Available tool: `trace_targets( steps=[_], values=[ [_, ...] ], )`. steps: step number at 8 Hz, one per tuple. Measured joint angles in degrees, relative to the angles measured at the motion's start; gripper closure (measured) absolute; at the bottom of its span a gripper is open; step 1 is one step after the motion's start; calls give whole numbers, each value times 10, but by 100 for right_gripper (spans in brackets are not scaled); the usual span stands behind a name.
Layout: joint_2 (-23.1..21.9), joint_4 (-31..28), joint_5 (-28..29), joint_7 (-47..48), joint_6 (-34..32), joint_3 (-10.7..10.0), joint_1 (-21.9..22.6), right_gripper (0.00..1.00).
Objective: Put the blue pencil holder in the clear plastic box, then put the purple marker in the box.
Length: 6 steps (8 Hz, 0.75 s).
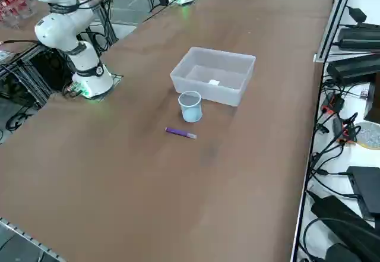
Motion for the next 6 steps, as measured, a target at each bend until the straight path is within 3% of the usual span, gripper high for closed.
trace_targets(
  steps=[4,6],
  values=[
    [6,0,0,0,0,0,0,0],
    [29,-2,0,0,4,0,0,0]
  ],
)
